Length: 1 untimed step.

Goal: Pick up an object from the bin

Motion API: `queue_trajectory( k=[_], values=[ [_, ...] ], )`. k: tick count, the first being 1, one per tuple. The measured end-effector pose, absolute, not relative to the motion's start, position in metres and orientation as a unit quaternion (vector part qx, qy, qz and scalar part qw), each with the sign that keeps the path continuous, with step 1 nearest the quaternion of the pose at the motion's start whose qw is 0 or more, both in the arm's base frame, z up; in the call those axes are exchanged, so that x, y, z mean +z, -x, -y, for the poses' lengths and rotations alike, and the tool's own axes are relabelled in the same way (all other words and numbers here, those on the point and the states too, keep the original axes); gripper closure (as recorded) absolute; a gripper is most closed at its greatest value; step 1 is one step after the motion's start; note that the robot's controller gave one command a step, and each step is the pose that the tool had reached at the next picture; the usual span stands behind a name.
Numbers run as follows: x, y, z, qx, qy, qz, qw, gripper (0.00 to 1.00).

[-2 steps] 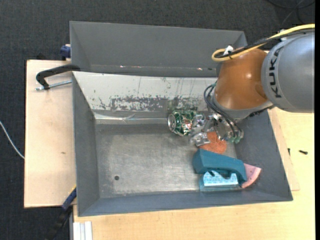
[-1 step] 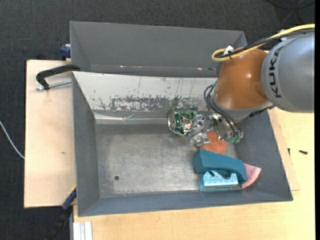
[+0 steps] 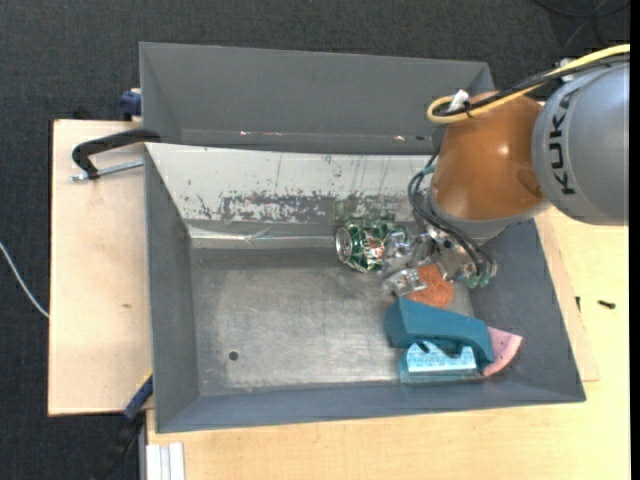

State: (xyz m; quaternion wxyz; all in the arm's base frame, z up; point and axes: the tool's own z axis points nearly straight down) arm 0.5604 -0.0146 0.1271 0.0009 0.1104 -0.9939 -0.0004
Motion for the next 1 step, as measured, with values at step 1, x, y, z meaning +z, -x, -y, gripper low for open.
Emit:
queue_trajectory(
  k=[1],
  values=[
    [0.1733,-0.5574,0.0491,-0.001,-0.169,0.986,-0.002,1.0]
  ],
)
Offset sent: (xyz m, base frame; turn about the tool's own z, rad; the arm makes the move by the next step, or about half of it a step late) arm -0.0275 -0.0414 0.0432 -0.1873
